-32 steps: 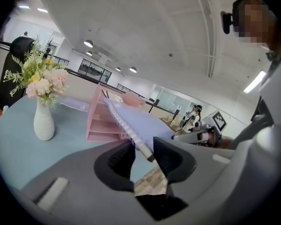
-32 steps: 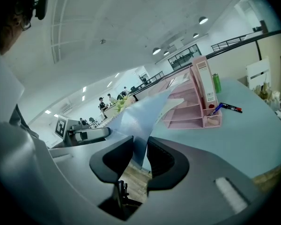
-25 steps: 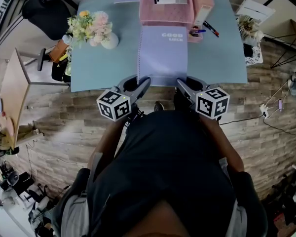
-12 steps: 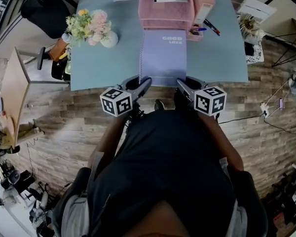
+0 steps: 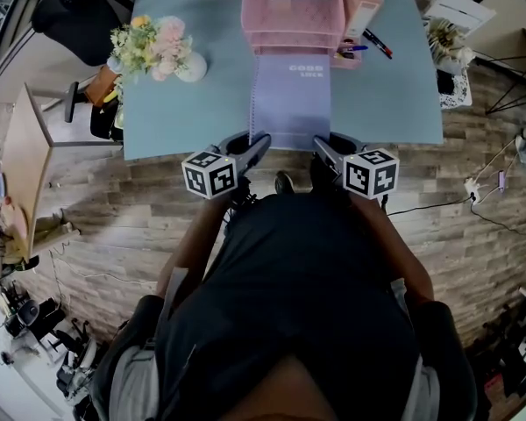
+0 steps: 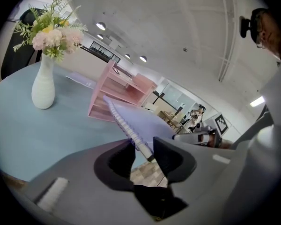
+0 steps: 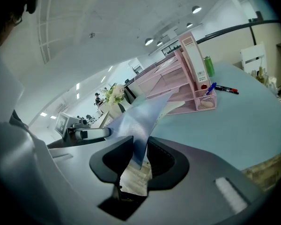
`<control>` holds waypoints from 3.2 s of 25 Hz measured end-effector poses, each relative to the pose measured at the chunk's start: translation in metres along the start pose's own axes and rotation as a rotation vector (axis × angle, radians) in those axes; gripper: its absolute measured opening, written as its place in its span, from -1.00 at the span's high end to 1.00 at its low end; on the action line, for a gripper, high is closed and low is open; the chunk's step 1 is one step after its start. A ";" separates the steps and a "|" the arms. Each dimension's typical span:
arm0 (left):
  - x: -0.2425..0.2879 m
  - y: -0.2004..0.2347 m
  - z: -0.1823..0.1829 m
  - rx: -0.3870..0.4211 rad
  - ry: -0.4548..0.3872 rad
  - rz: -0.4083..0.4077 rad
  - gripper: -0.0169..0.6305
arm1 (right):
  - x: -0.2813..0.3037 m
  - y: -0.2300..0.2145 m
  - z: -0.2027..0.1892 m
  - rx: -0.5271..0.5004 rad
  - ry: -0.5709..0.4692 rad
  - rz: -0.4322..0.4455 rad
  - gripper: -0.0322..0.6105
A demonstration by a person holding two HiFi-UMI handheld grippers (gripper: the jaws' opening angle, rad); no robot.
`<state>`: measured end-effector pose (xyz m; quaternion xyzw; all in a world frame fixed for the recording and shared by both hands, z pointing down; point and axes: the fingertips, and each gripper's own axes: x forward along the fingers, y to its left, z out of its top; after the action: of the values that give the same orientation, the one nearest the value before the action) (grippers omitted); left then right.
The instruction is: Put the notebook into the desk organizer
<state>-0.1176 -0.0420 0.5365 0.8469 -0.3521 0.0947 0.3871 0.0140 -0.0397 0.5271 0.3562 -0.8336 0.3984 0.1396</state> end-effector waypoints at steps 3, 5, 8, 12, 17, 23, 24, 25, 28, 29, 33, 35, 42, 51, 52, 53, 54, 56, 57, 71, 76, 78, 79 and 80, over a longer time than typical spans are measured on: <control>0.007 0.005 -0.003 -0.009 0.013 0.002 0.40 | 0.004 -0.007 -0.002 0.006 0.006 -0.002 0.61; 0.011 0.008 -0.005 -0.013 0.020 0.004 0.40 | 0.007 -0.012 -0.004 0.012 0.010 -0.005 0.61; 0.018 0.011 -0.010 -0.020 0.034 0.008 0.40 | 0.010 -0.020 -0.010 0.025 0.014 -0.010 0.61; 0.023 0.014 -0.018 -0.032 0.050 0.012 0.40 | 0.013 -0.028 -0.018 0.037 0.022 -0.011 0.61; 0.029 0.021 -0.023 -0.042 0.063 0.014 0.40 | 0.019 -0.034 -0.022 0.049 0.023 -0.006 0.61; 0.034 0.030 -0.022 -0.047 0.067 0.021 0.40 | 0.029 -0.042 -0.024 0.062 0.024 -0.008 0.61; 0.035 0.031 -0.022 -0.048 0.068 0.022 0.40 | 0.031 -0.043 -0.024 0.063 0.024 -0.008 0.61; 0.035 0.033 -0.022 -0.048 0.070 0.023 0.40 | 0.033 -0.043 -0.024 0.064 0.024 -0.009 0.61; 0.038 0.040 -0.021 -0.051 0.073 0.023 0.40 | 0.039 -0.046 -0.023 0.069 0.024 -0.011 0.61; 0.039 0.042 -0.020 -0.052 0.075 0.023 0.40 | 0.041 -0.047 -0.023 0.070 0.025 -0.012 0.61; 0.043 0.048 -0.017 -0.057 0.076 0.021 0.40 | 0.047 -0.050 -0.019 0.070 0.025 -0.019 0.61; 0.044 0.051 -0.016 -0.059 0.078 0.019 0.40 | 0.049 -0.052 -0.018 0.070 0.027 -0.022 0.61; 0.047 0.057 -0.021 -0.078 0.095 0.014 0.41 | 0.056 -0.057 -0.022 0.088 0.055 -0.030 0.61; 0.050 0.062 -0.032 -0.096 0.121 0.018 0.42 | 0.062 -0.062 -0.034 0.101 0.089 -0.040 0.61; 0.050 0.063 -0.034 -0.097 0.123 0.019 0.43 | 0.063 -0.062 -0.036 0.102 0.092 -0.040 0.61; 0.050 0.064 -0.035 -0.098 0.125 0.020 0.43 | 0.063 -0.062 -0.037 0.103 0.094 -0.041 0.61; 0.050 0.065 -0.035 -0.099 0.126 0.020 0.43 | 0.064 -0.062 -0.037 0.104 0.095 -0.042 0.61; 0.051 0.066 -0.036 -0.101 0.130 0.021 0.43 | 0.065 -0.063 -0.039 0.106 0.097 -0.045 0.61; 0.051 0.067 -0.037 -0.102 0.132 0.021 0.43 | 0.066 -0.064 -0.039 0.107 0.098 -0.047 0.61; 0.048 0.070 -0.041 -0.122 0.129 0.031 0.45 | 0.067 -0.061 -0.044 0.108 0.094 -0.051 0.61; 0.046 0.069 -0.046 -0.137 0.129 0.034 0.45 | 0.065 -0.058 -0.046 0.098 0.092 -0.049 0.61; 0.046 0.070 -0.048 -0.141 0.134 0.033 0.45 | 0.065 -0.058 -0.047 0.100 0.091 -0.047 0.61; 0.046 0.071 -0.048 -0.144 0.136 0.033 0.44 | 0.066 -0.059 -0.047 0.102 0.092 -0.048 0.61; 0.046 0.072 -0.048 -0.146 0.136 0.035 0.44 | 0.067 -0.059 -0.047 0.102 0.093 -0.048 0.61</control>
<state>-0.1261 -0.0638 0.6319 0.8019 -0.3455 0.1328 0.4690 0.0057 -0.0616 0.6255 0.3641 -0.7959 0.4531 0.1691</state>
